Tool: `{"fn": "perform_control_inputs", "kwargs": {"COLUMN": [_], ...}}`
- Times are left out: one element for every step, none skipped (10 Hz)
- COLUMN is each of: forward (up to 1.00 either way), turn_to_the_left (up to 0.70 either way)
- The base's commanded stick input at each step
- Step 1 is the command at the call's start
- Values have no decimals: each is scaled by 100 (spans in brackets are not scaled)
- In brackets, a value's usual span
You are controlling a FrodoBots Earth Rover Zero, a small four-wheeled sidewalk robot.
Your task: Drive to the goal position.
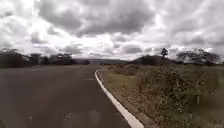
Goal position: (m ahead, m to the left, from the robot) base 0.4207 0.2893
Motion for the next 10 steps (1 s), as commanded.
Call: {"fn": "perform_control_inputs", "kwargs": {"forward": [45,45,45,45,45,45,45,45,45,45], "turn_to_the_left": [27,27,27,27,27,27,27,27,27,27]}}
